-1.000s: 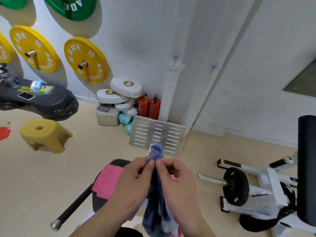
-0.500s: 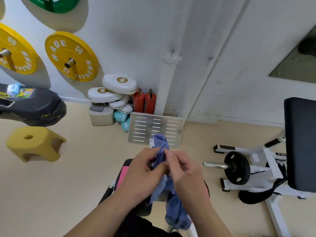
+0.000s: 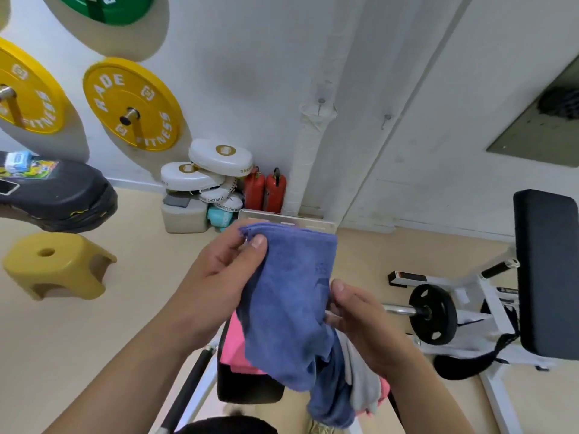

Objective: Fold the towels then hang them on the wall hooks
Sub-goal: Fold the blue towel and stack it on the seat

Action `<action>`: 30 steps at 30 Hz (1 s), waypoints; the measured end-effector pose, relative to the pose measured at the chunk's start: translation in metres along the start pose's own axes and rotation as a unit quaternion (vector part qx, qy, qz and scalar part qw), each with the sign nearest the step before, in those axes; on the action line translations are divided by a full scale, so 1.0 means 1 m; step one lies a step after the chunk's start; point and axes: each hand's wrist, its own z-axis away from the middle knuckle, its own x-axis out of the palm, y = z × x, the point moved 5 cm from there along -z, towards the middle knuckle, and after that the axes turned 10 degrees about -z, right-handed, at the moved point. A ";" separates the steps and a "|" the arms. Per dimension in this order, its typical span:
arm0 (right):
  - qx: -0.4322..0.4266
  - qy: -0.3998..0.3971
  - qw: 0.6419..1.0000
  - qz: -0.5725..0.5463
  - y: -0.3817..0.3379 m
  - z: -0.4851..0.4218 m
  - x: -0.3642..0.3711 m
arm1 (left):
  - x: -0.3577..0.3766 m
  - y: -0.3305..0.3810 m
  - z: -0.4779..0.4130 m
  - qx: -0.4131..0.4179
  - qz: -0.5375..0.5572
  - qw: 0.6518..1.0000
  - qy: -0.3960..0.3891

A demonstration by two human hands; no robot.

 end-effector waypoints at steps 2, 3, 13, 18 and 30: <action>0.005 -0.026 1.000 0.008 0.008 0.002 0.006 | -0.017 -0.004 -0.005 0.000 -0.041 0.996 0.078; 0.007 -0.019 1.000 0.011 0.016 0.002 0.007 | -0.024 -0.008 -0.006 -0.004 -0.057 0.993 0.104; -0.017 0.156 0.983 0.091 0.034 -0.007 0.019 | -0.044 -0.083 0.000 -0.172 -0.062 0.980 0.084; 0.025 0.241 0.967 -0.084 0.036 -0.016 0.008 | -0.041 -0.117 0.009 -0.224 0.075 0.970 0.055; 0.034 0.171 0.943 0.284 0.040 -0.009 0.002 | -0.038 -0.115 0.004 -0.030 -0.383 0.923 -0.008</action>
